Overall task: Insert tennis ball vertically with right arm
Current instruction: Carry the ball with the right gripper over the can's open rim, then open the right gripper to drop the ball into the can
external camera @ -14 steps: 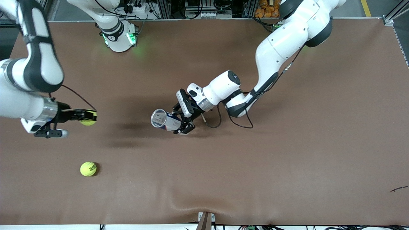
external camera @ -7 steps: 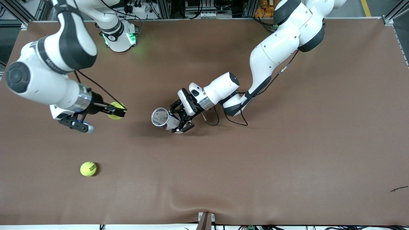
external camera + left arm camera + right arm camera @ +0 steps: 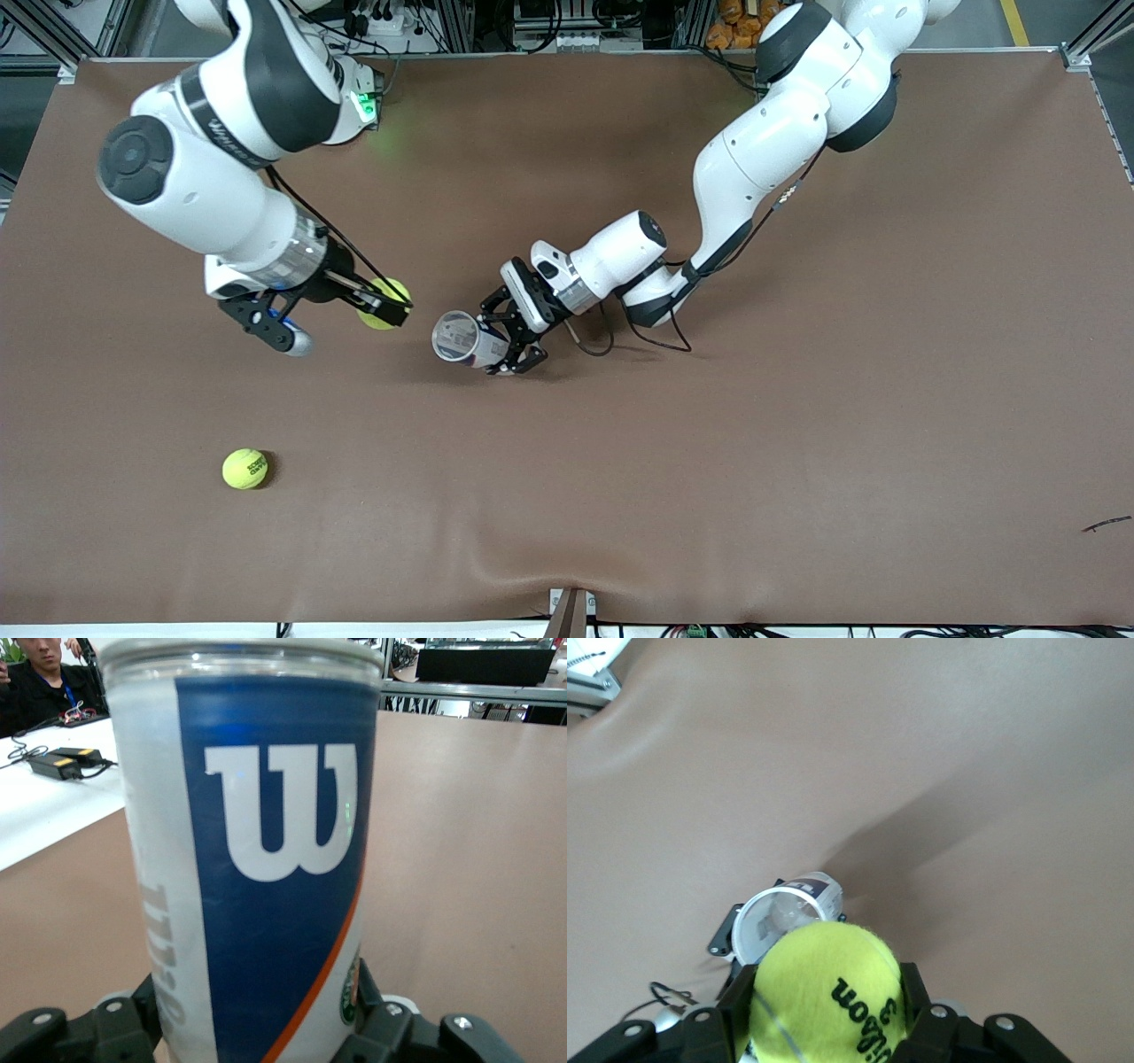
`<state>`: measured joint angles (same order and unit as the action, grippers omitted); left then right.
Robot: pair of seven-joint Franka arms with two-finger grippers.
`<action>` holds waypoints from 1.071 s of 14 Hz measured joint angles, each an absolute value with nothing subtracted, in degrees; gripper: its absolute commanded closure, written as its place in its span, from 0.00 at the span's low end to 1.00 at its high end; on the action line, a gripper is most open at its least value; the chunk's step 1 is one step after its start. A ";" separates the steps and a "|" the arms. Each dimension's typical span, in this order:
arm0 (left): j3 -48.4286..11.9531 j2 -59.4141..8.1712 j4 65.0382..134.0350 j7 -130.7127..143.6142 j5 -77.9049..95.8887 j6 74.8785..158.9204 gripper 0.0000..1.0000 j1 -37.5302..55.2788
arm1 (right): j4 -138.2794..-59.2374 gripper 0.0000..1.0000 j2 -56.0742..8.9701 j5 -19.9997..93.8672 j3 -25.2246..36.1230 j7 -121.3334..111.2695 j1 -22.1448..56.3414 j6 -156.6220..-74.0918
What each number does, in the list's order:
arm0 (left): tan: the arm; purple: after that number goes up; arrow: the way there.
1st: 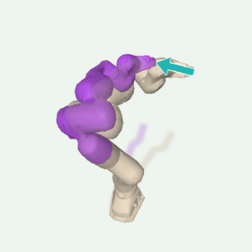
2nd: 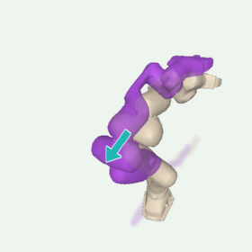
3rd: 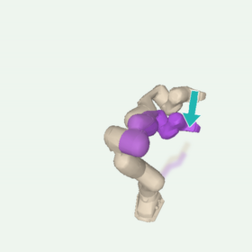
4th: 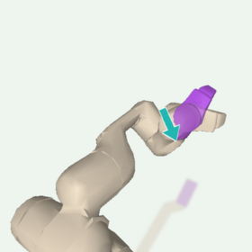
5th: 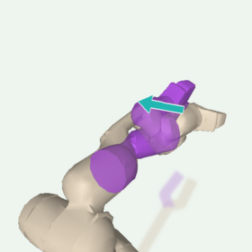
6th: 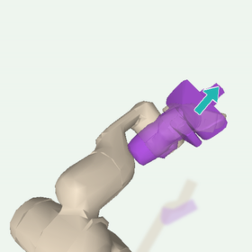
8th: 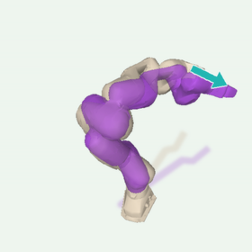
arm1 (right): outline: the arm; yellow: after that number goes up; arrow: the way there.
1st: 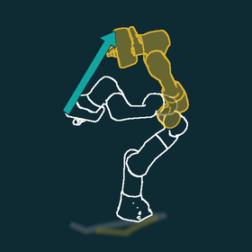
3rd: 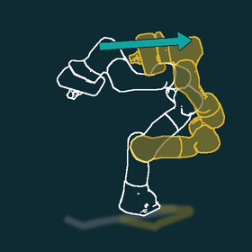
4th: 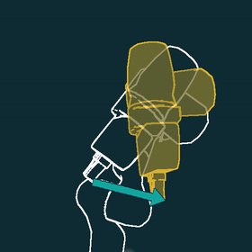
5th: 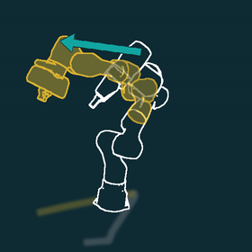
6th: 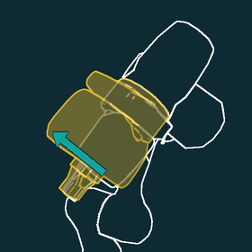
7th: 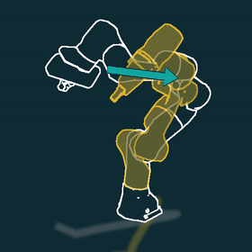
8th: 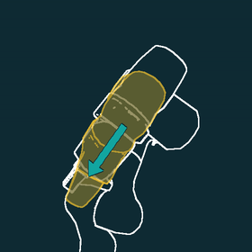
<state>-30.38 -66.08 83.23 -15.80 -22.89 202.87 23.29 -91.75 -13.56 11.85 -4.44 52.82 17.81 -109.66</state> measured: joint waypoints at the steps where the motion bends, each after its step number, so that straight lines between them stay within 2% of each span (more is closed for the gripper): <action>1: -30.36 -66.62 83.24 -15.80 -24.00 202.88 0.19 22.59 | -91.73 0.44 -14.17 11.16 -4.44 54.20 18.53 -110.48; 8: -30.37 -67.38 83.25 -15.80 -26.19 202.90 0.18 20.71 | -91.63 0.44 -20.60 7.70 -4.38 63.13 23.09 -120.49; 15: -30.37 -67.38 83.27 -15.80 -26.19 202.90 0.18 20.70 | -91.25 0.44 -23.12 5.73 -4.23 67.24 25.11 -123.37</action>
